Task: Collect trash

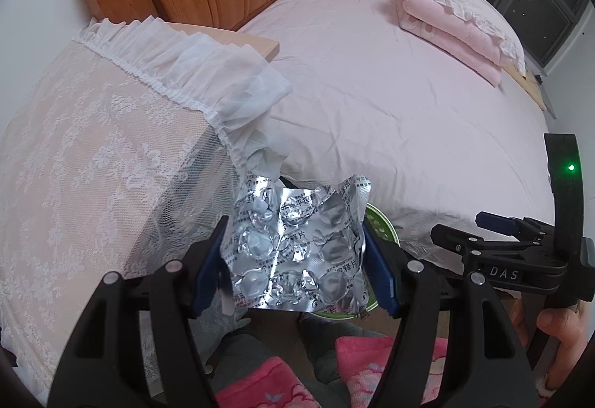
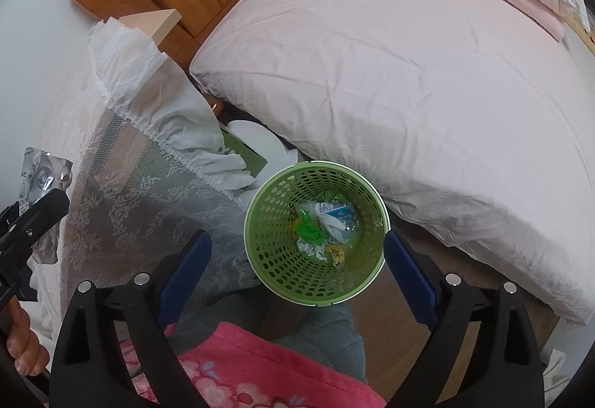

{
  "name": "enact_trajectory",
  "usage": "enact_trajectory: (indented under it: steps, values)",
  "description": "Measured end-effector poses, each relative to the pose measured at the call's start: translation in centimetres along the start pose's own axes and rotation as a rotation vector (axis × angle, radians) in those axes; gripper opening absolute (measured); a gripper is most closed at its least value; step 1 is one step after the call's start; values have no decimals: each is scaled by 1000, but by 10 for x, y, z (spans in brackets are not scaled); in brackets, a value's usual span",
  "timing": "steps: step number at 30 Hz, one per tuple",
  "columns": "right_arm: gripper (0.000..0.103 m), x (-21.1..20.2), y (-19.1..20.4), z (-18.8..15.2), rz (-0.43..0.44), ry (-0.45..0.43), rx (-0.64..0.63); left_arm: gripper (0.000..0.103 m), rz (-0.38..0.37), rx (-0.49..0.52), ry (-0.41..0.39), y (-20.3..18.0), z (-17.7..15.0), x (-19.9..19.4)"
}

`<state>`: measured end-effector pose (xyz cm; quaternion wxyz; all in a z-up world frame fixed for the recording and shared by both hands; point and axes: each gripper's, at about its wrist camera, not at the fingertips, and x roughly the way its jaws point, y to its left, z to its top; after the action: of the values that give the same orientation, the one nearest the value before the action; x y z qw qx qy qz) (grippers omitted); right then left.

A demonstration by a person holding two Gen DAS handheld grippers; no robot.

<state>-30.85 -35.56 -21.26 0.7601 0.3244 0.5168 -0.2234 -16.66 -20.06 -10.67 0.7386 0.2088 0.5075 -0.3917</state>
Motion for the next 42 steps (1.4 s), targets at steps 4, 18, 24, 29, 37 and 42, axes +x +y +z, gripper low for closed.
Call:
enact_trajectory:
  steps: [4,18,24,29,37,42]
  values:
    - [93,-3,-15,-3,-16,2,23,67,-45,49,74,-21,-5,25]
    - [93,3,-55,-16,-59,55,72,91,-105,154,218,-76,-27,65]
    - [93,4,-47,-11,-44,40,51,91,-58,119,150,-58,-17,50]
    - [93,5,-19,0,-8,19,-20,95,63,25,5,-15,-3,14]
    - [93,-16,91,33,84,-68,-285,95,275,-145,-166,79,11,-66]
    - [94,-69,182,64,177,-227,-488,95,430,-262,-287,144,19,-138]
